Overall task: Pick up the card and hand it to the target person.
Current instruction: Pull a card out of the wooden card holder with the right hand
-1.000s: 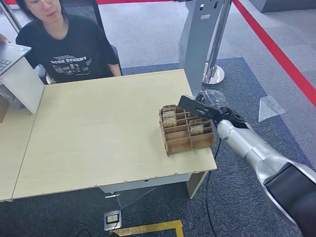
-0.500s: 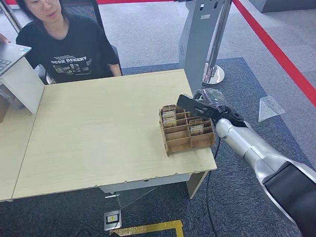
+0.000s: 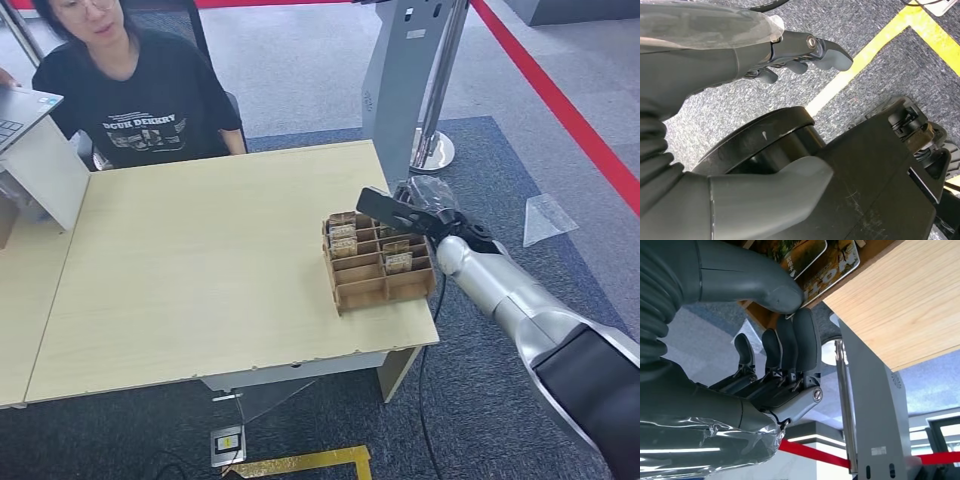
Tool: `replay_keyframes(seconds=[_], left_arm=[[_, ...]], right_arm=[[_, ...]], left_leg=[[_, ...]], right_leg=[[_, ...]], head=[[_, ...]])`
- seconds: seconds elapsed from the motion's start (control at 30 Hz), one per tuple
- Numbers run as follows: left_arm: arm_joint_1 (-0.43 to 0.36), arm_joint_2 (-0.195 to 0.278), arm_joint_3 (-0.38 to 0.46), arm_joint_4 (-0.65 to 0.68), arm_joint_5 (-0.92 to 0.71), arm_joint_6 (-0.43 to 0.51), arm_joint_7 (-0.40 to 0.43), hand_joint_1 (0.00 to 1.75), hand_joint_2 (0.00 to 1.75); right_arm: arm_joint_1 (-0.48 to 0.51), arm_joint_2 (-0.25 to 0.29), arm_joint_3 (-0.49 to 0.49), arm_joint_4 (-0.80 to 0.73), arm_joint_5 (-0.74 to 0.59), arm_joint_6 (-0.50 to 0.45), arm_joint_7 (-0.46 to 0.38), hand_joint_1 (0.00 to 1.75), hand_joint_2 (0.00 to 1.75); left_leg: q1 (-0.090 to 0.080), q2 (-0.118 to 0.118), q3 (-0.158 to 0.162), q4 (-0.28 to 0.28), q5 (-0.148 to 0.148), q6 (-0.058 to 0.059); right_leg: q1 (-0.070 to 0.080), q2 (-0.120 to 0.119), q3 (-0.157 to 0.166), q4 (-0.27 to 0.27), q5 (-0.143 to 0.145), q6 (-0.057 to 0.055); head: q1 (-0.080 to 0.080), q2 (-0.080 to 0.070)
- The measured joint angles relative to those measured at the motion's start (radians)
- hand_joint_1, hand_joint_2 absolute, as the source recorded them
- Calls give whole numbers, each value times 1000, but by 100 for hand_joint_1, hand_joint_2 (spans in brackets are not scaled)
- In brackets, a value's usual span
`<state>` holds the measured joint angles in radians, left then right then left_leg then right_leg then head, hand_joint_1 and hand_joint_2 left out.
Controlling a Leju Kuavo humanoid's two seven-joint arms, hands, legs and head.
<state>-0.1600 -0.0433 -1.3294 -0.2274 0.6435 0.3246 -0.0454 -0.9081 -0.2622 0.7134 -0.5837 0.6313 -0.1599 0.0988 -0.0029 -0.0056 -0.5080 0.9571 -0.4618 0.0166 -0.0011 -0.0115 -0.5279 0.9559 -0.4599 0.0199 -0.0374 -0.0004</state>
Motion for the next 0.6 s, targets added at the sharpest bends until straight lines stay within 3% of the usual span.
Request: replay_keyframes(seconds=[0.17,0.4,0.6], left_arm=[[0,-3,0,0,0,-2,0,0,175],[-1,-5,0,0,2,-2,0,0,175],[-4,-7,0,0,-1,-9,0,0,175]], right_arm=[[-1,1,0,0,0,5,0,153,175],[-6,2,3,0,3,19,-12,173,175],[-22,2,9,0,14,61,-60,175,175]], left_leg=[[0,0,0,0,0,0],[0,0,0,0,0,0],[0,0,0,0,0,0]], right_leg=[[0,0,0,0,0,0],[0,0,0,0,0,0],[0,0,0,0,0,0]], head=[[0,0],[0,0],[0,0]])
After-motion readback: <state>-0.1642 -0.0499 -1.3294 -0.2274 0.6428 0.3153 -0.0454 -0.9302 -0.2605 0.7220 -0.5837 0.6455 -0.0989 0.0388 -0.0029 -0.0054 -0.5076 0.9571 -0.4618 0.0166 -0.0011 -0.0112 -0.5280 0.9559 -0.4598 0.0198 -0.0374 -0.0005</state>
